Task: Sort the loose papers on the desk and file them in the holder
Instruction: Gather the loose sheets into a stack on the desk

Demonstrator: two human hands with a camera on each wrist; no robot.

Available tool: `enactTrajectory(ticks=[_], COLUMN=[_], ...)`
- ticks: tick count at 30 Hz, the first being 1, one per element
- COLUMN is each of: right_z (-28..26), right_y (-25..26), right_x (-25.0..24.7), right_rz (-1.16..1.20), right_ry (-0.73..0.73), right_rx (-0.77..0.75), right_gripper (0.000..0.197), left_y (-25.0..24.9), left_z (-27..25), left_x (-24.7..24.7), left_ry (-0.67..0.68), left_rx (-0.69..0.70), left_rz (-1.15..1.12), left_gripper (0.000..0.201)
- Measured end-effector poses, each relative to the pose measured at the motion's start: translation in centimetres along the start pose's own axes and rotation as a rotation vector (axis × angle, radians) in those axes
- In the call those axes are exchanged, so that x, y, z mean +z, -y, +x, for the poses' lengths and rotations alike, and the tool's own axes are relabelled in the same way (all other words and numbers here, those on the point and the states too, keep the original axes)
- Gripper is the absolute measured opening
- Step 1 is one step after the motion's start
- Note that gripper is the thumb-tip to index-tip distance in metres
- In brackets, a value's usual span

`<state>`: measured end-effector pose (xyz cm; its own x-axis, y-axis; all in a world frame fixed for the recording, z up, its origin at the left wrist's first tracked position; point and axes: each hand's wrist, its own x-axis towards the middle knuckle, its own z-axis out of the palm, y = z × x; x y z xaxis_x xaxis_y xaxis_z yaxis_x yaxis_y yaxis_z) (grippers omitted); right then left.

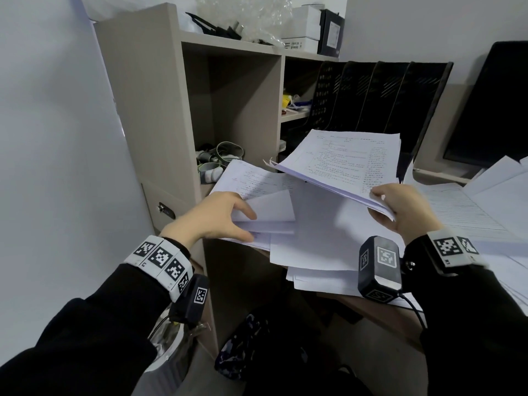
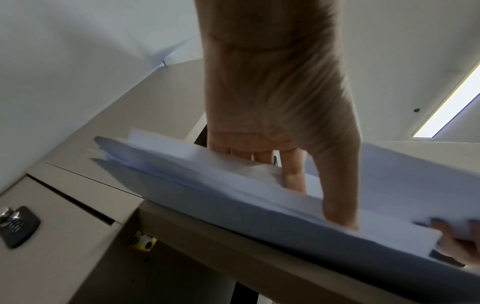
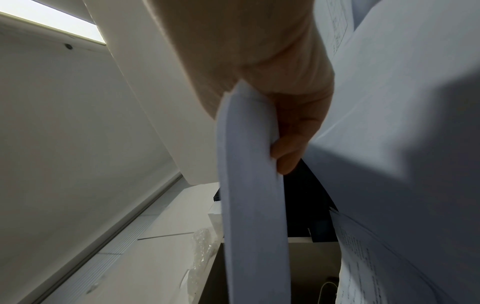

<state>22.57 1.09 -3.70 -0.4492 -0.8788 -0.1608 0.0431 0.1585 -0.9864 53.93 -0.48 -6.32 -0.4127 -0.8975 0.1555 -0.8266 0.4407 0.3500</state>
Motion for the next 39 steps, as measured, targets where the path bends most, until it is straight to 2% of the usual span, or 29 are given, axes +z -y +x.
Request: enactTrajectory(ticks=[2,4,5,7,9,10,11,12,13,14,15,17,19,21,24,28,31,35,37,39], right_z=[0.2,-0.2,-0.2,0.0,-0.3,0.1,-0.2,-0.4,-0.5,-0.6,-1.0,-2.2,-3.0,-3.9,-4.8,-6.0,-6.0,-5.9,-6.1,-6.1], right_y=[0.0,0.0,0.1,0.0,0.4,0.5,0.8,0.4,0.2,0.3,0.7,1.0,1.0,1.1,0.8,0.2,-0.4,-0.8,-0.9,-0.8], right_x=[0.0,0.1,0.0,-0.2,-0.5,-0.7,-1.0,-1.1,-1.2,-1.2,-1.0,-0.5,0.6,2.0,4.9,8.5,10.1,11.2,11.7,12.1], right_rz=[0.021,0.031,0.038,0.053,0.081,0.01,-0.078,-0.253,-0.251,-0.119,-0.082,-0.216,-0.347,-0.392,-0.389,-0.25,-0.153,-0.031,-0.014,-0.017], right_ry=[0.001,0.001,0.002,-0.027,-0.048,-0.032,0.039,0.029,0.028,0.056,0.074,-0.002,0.03,0.034,0.132,0.261,0.301,0.341,0.383,0.443], right_rx=[-0.008,-0.027,-0.037,-0.059,-0.094,-0.115,-0.046,-0.082,-0.098,-0.058,-0.085,-0.049,-0.062,-0.116,-0.146,-0.068,-0.005,0.072,0.093,0.096], right_gripper=[0.023,0.023,0.023,0.023,0.027,0.032,0.037,0.039,0.037,0.034,0.03,0.025,0.018,0.004,0.013,0.017,0.019,0.017,0.021,0.023], left_y=[0.3,0.6,0.8,1.1,1.2,1.1,1.1,1.1,1.1,1.0,0.9,0.4,-0.5,-1.3,-2.3,-2.3,-1.5,-0.6,-0.4,-0.2], left_z=[0.4,0.8,0.9,0.9,0.8,0.7,0.5,0.4,0.4,0.4,0.4,0.2,0.0,-0.2,-0.4,-0.6,-1.0,-1.9,-2.4,-2.9], left_x=[0.0,-0.2,-0.4,-1.0,-2.0,-2.5,-3.0,-3.4,-3.7,-4.1,-4.3,-4.8,-5.0,-4.8,-4.0,-2.4,-1.4,-0.8,-0.5,-0.2], left_ry=[-0.04,-0.138,-0.207,-0.382,-0.556,-0.63,-0.69,-0.739,-0.784,-0.828,-0.867,-0.923,-0.947,-0.92,-0.808,-0.624,-0.496,-0.383,-0.316,-0.227], left_rx=[0.002,-0.034,-0.046,-0.078,-0.13,-0.137,-0.135,-0.133,-0.13,-0.118,-0.105,-0.072,-0.02,0.033,0.136,0.235,0.213,0.089,0.074,0.052], left_rz=[0.002,-0.027,-0.056,-0.091,-0.133,-0.158,-0.178,-0.191,-0.196,-0.199,-0.201,-0.205,-0.197,-0.164,-0.11,-0.037,-0.029,-0.046,-0.063,-0.115], left_gripper=[0.027,0.024,0.017,0.023,0.02,0.017,0.017,0.019,0.02,0.019,0.019,0.019,0.021,0.022,0.022,0.026,0.027,0.028,0.039,0.072])
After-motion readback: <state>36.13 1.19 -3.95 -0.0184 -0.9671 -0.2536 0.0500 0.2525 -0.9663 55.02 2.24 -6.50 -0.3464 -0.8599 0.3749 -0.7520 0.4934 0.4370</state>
